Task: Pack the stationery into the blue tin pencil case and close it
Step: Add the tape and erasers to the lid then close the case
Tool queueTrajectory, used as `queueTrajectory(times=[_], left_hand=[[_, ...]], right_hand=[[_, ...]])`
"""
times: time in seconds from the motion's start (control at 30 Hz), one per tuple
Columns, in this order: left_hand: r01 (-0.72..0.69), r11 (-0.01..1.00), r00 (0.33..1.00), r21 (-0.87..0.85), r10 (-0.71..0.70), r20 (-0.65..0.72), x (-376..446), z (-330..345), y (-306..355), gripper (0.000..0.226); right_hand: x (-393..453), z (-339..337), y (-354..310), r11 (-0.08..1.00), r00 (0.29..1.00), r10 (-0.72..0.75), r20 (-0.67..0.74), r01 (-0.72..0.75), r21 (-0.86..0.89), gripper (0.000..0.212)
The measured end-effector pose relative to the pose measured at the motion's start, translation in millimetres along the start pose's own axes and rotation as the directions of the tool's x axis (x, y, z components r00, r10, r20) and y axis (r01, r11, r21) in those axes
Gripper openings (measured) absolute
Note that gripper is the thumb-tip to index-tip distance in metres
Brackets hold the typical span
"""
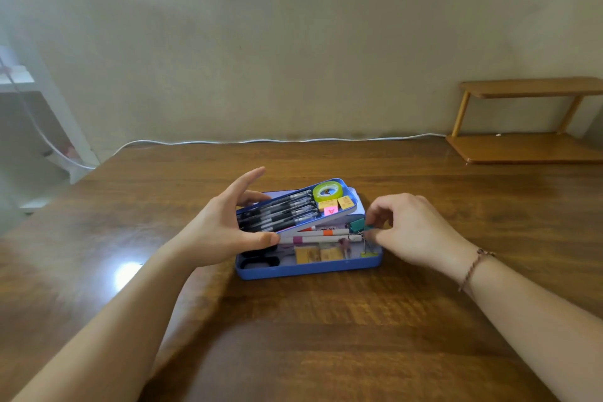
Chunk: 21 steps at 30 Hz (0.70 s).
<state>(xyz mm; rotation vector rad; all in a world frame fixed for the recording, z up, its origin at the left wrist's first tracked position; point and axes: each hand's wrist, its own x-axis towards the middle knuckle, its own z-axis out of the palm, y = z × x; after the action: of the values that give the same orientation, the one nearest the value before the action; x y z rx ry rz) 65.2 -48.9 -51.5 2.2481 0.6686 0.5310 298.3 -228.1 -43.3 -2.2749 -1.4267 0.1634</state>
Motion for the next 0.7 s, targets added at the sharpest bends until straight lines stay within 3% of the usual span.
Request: queueTrajectory(times=[0.2,0.3,0.47,0.7], left_hand=[[0.0,1.0,1.0,-0.015,0.0,-0.005,1,-2,-1,0.1],[0.004,1.0,1.0,-0.027,-0.005,-0.014,1,-3,-1,0.102],[0.005,1.0,1.0,-0.009,-0.005,-0.016,2,-2,-2,0.099],[0.009,1.0,1.0,0.004,-0.009,-0.011,1,-3,-3,0.1]], right_hand=[[8,-16,-3,0.998,0.996,-0.058,-0.072,0.057,-0.025,0.009],[6,-17,-2,0.989,0.992,-0.124,0.025,0.122,0.08,0.015],[2,-4,-7,0.947,0.94,-0.316,0.126,0.32,-0.011,0.023],[0,3,-8,0.976,0.971,-0.217,0.099,0.217,0.018,0.013]])
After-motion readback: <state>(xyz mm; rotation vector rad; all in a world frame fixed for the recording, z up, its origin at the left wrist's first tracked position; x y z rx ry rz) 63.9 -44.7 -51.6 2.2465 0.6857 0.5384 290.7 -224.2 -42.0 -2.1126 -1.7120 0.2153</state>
